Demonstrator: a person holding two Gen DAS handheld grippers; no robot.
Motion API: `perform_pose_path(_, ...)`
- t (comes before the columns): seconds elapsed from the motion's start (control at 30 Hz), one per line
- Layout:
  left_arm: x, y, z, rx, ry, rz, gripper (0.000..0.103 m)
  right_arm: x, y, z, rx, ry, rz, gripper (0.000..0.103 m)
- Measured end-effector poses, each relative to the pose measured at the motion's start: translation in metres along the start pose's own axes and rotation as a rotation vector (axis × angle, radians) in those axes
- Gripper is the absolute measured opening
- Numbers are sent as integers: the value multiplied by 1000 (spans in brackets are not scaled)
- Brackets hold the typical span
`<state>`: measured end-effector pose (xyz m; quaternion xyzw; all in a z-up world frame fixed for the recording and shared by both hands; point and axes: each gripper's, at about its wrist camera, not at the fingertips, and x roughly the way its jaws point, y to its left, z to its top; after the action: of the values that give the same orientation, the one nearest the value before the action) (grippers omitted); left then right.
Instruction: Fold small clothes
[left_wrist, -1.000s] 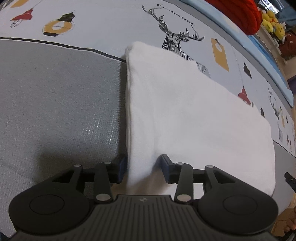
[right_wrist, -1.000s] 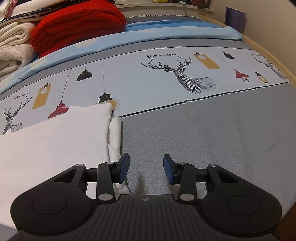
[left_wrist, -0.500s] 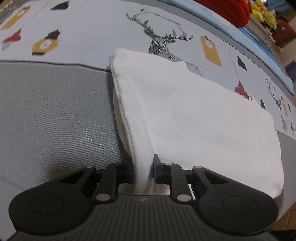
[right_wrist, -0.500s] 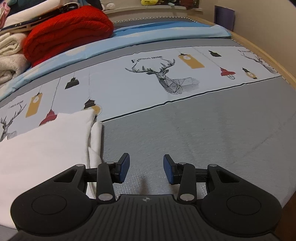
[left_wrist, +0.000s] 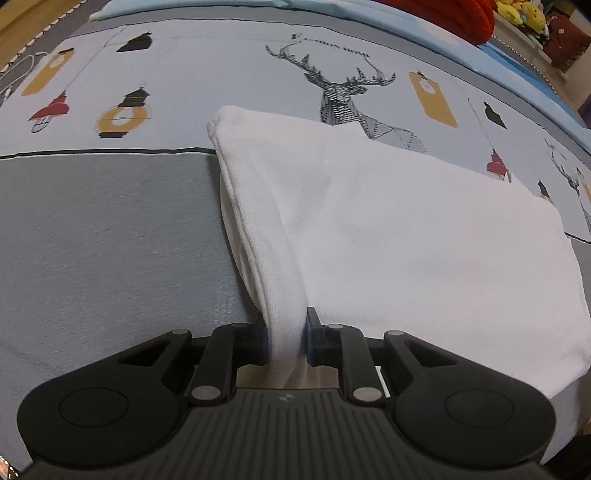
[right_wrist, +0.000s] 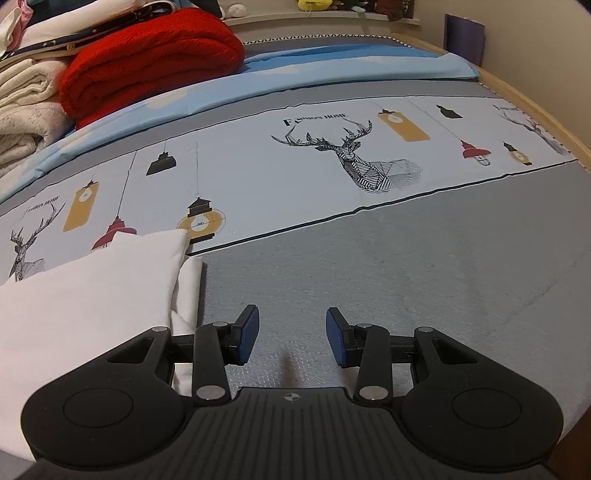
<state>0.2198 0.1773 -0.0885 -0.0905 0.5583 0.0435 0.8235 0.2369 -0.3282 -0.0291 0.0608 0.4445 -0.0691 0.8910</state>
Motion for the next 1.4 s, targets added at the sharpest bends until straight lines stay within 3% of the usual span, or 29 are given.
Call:
perform_pose_path(0.23, -1, 6, 0, 7, 4, 30, 19, 5, 10, 2, -9, 5, 4, 42)
perform_pose_path(0.4, -4, -11, 8, 49, 13, 99, 19, 8, 16, 3, -27, 3, 14, 42)
perform_pose_path(0.5, -13, -33, 16, 111, -30, 158, 18, 8, 15, 5, -26, 0, 17, 42)
perform_pose_path(0.57, -24, -50, 19, 141, -69, 158, 17, 9, 16, 6, -46, 0, 5, 42)
perform_pose_path(0.83, -64, -126, 26, 118, -158, -120, 16, 10, 22, 7, -75, 1, 19, 42)
perform_pose_path(1.1, -58, -233, 19, 137, -134, -347, 16, 5, 22, 7, -67, -11, 23, 42)
perform_pose_path(1.2, -46, -265, 17, 140, -104, -406, 27, 4, 19, 6, -81, -15, 9, 42)
perform_pose_path(1.27, -45, -274, 16, 126, -89, -493, 47, 4, 16, 6, -90, -16, -2, 42)
perform_pose_path(1.4, -51, -262, 23, 93, -136, -526, 48, 5, 7, 7, -81, -13, -16, 42)
